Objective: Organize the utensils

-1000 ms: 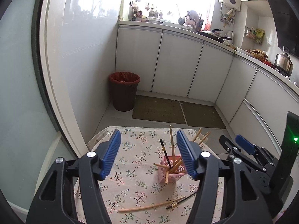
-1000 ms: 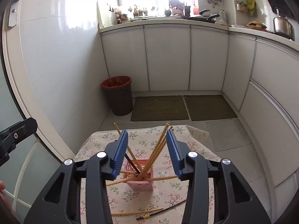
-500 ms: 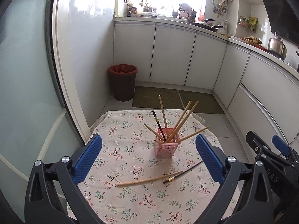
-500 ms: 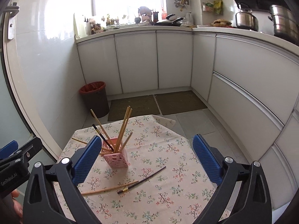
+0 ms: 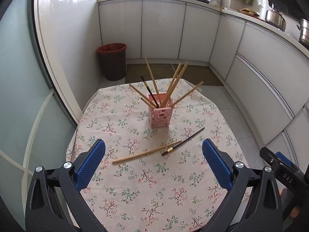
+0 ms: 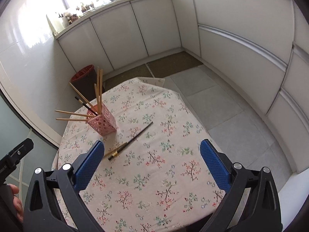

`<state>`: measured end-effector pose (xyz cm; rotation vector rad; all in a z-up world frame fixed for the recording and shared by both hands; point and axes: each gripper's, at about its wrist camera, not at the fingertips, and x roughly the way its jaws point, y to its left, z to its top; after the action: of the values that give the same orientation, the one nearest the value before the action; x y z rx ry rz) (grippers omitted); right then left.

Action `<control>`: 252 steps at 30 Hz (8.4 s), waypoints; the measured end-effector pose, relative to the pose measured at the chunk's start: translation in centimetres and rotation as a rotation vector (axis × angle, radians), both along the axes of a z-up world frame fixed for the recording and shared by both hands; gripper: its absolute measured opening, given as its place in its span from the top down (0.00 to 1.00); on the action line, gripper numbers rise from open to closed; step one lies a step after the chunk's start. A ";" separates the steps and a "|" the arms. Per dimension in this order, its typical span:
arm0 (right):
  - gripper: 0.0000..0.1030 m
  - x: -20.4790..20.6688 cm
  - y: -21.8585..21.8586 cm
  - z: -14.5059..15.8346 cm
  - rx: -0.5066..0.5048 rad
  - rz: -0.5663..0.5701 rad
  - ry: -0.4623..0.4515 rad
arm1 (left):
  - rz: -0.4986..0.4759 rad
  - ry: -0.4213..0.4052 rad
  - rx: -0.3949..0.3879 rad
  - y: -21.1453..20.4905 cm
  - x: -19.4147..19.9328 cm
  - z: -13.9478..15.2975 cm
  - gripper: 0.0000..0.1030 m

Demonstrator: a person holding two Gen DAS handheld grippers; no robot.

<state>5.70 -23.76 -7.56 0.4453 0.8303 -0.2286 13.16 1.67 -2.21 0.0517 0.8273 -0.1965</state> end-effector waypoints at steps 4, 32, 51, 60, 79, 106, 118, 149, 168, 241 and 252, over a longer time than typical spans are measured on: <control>0.06 -1.3 -1.8 -4.4 0.075 -0.019 0.084 | -0.045 0.074 0.044 -1.2 0.1 -2.8 0.07; 0.06 -1.6 -6.3 -9.7 0.322 -0.127 0.239 | -0.427 0.300 0.362 -20.0 13.0 -20.3 0.49; 0.06 -0.6 -6.5 -10.6 0.285 -0.151 0.275 | -0.469 0.420 0.310 -17.7 14.1 -22.6 0.97; 0.06 5.3 -2.6 -12.7 0.312 -0.152 0.387 | -0.355 0.320 0.129 -6.6 7.1 -14.9 0.97; 0.24 19.2 12.3 -19.9 0.456 -0.421 0.601 | -0.091 0.045 -0.033 8.8 -0.2 -4.0 0.97; 0.38 19.3 12.5 -19.4 0.370 -0.344 0.562 | -0.068 -0.006 -0.159 11.1 -1.3 -2.7 0.97; 0.78 20.8 15.2 -18.4 0.056 -0.264 0.642 | -0.077 -0.046 -0.203 11.7 -2.2 -1.3 0.96; 0.94 2.0 6.3 4.2 -0.164 0.145 -0.164 | -0.182 -0.100 -0.208 2.5 -4.4 4.0 0.97; 0.94 6.8 5.1 16.8 -0.145 0.218 -0.328 | -0.112 -0.206 -0.155 -0.7 3.1 10.0 0.97; 0.06 1.0 7.0 9.1 -0.370 -0.083 -0.260 | 0.269 -0.227 -0.045 0.5 -3.1 5.5 0.07; 0.06 -4.8 6.5 9.4 -0.326 -0.096 -0.163 | 0.315 -0.296 0.000 -0.3 -10.2 7.1 0.07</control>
<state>0.90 -17.22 1.83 0.1938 0.5983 -0.4043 2.91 1.38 4.86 -0.0489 0.5309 0.1072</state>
